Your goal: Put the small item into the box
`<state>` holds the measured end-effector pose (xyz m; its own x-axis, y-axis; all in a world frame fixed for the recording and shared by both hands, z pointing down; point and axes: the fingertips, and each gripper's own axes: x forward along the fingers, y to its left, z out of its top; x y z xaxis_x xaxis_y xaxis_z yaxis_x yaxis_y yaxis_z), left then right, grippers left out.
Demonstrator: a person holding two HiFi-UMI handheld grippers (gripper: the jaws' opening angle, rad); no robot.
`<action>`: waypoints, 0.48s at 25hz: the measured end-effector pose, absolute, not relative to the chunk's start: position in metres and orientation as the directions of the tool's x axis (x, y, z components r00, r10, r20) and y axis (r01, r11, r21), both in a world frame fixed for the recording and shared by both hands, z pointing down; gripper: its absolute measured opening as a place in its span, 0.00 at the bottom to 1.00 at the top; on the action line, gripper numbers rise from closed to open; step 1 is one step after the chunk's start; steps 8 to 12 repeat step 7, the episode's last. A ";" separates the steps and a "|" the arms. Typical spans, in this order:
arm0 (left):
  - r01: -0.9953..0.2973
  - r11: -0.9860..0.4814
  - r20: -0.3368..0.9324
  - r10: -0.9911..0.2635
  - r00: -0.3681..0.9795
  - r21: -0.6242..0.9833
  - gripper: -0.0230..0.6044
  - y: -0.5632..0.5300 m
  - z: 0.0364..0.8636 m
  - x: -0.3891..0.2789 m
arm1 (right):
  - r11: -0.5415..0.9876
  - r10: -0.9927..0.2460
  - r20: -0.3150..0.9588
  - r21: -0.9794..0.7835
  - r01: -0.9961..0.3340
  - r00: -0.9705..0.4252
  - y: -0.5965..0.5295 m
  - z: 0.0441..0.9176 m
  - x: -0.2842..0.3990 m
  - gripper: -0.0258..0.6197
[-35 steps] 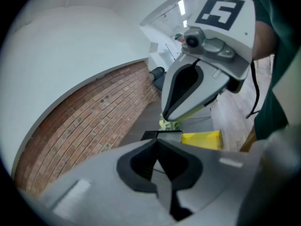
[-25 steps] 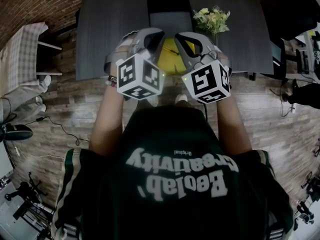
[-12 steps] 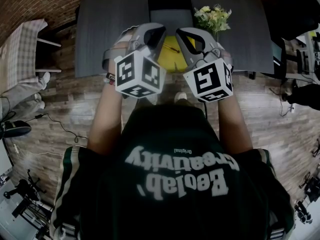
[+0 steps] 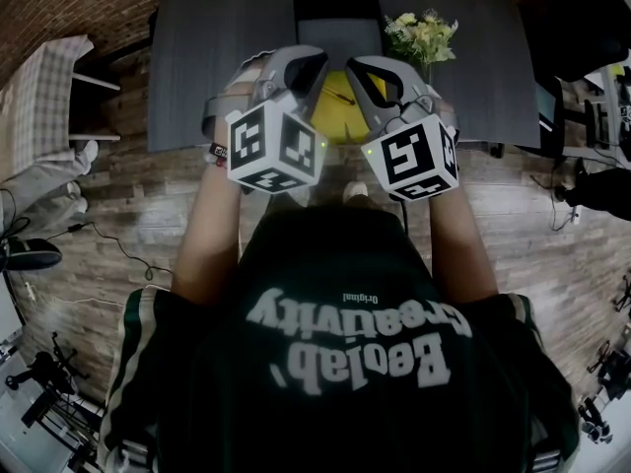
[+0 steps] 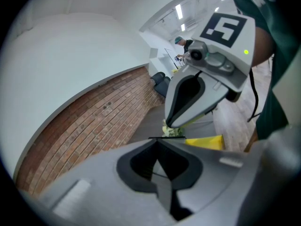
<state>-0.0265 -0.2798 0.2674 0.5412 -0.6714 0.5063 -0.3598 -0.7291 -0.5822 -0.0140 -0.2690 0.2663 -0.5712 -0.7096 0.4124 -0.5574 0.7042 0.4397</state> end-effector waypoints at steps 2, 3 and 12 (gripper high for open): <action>-0.359 -0.729 0.506 -0.671 0.542 -0.582 0.04 -0.279 0.267 -0.026 | 0.705 -0.709 0.412 0.437 -0.559 -0.572 -0.269 0.266 -0.013 0.05; -0.359 -0.729 0.506 -0.671 0.542 -0.583 0.04 -0.278 0.267 -0.025 | 0.705 -0.709 0.412 0.435 -0.560 -0.573 -0.268 0.266 -0.012 0.05; -0.360 -0.727 0.504 -0.674 0.541 -0.585 0.04 -0.275 0.267 -0.021 | 0.709 -0.705 0.421 0.437 -0.553 -0.571 -0.266 0.270 -0.008 0.05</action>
